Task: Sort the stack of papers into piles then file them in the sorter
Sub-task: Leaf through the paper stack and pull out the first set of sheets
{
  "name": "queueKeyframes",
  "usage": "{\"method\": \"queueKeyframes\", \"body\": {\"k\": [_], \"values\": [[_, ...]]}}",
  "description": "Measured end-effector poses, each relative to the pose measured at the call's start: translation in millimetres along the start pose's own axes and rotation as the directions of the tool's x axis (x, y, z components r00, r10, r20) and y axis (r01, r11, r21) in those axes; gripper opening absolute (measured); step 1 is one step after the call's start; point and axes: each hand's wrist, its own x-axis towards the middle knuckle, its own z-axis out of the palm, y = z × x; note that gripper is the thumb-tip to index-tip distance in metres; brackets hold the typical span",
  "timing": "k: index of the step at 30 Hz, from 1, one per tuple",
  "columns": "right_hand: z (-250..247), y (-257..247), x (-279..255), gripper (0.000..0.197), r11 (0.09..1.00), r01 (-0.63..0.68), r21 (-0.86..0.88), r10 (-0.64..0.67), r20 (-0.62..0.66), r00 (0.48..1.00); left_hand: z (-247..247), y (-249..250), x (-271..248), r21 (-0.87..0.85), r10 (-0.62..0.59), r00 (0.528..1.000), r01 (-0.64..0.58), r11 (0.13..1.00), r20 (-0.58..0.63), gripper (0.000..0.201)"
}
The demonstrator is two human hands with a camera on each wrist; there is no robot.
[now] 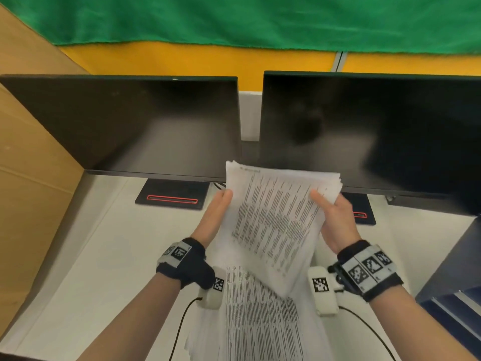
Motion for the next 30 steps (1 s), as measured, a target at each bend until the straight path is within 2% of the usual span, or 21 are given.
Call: {"method": "queueKeyframes", "body": {"k": [2,4,5,8,10,13,17,22,25,27,30], "values": [[15.4,-23.2,3.2,0.021,0.994,0.112,0.001,-0.112,0.004,0.994,9.3,23.9,3.3,-0.026,0.142,0.980,-0.147,0.989,-0.143,0.033],[29.7,-38.5,4.8,0.020,0.974,0.227,-0.018,-0.226,0.058,0.973,17.4,39.2,8.0,0.025,0.285,0.911,-0.291,0.956,-0.299,0.020],[36.2,-43.1,4.5,0.018,0.962,0.271,-0.035,-0.267,0.086,0.960,21.7,43.7,9.7,0.051,0.338,0.875,-0.342,0.938,-0.347,0.020],[48.8,-41.3,4.8,0.011,0.918,0.354,-0.177,-0.334,0.132,0.933,33.7,42.4,11.3,0.061,0.364,0.837,-0.373,0.926,-0.409,0.023],[50.4,-29.1,8.4,0.017,0.929,0.314,-0.195,-0.300,0.099,0.949,34.5,27.6,14.3,0.032,0.317,0.845,-0.337,0.941,-0.430,0.020],[47.8,-7.0,18.8,0.027,0.975,0.142,-0.169,-0.141,0.013,0.990,28.7,9.5,21.8,-0.027,0.189,0.871,-0.225,0.974,-0.453,0.029],[46.2,10.0,38.1,0.033,0.996,-0.060,-0.064,0.058,-0.036,0.998,17.6,7.2,36.7,-0.241,-0.009,0.911,-0.099,0.965,-0.411,0.025],[54.5,16.7,53.7,0.025,0.993,-0.117,0.004,0.117,-0.078,0.990,17.9,3.5,56.2,-0.312,-0.106,0.922,-0.017,0.950,-0.373,0.026],[55.2,20.8,58.7,0.033,0.991,-0.136,-0.012,0.134,-0.113,0.984,20.3,-0.7,65.9,-0.341,-0.166,0.921,0.038,0.939,-0.353,0.025],[52.2,27.7,62.9,0.036,0.986,-0.169,-0.004,0.167,-0.117,0.979,20.1,-5.4,70.2,-0.352,-0.189,0.919,0.059,0.934,-0.346,0.016],[51.2,38.0,68.3,0.037,0.977,-0.215,-0.005,0.213,-0.111,0.971,19.7,-17.5,78.2,-0.323,-0.213,0.911,0.095,0.942,-0.354,0.025]]}}
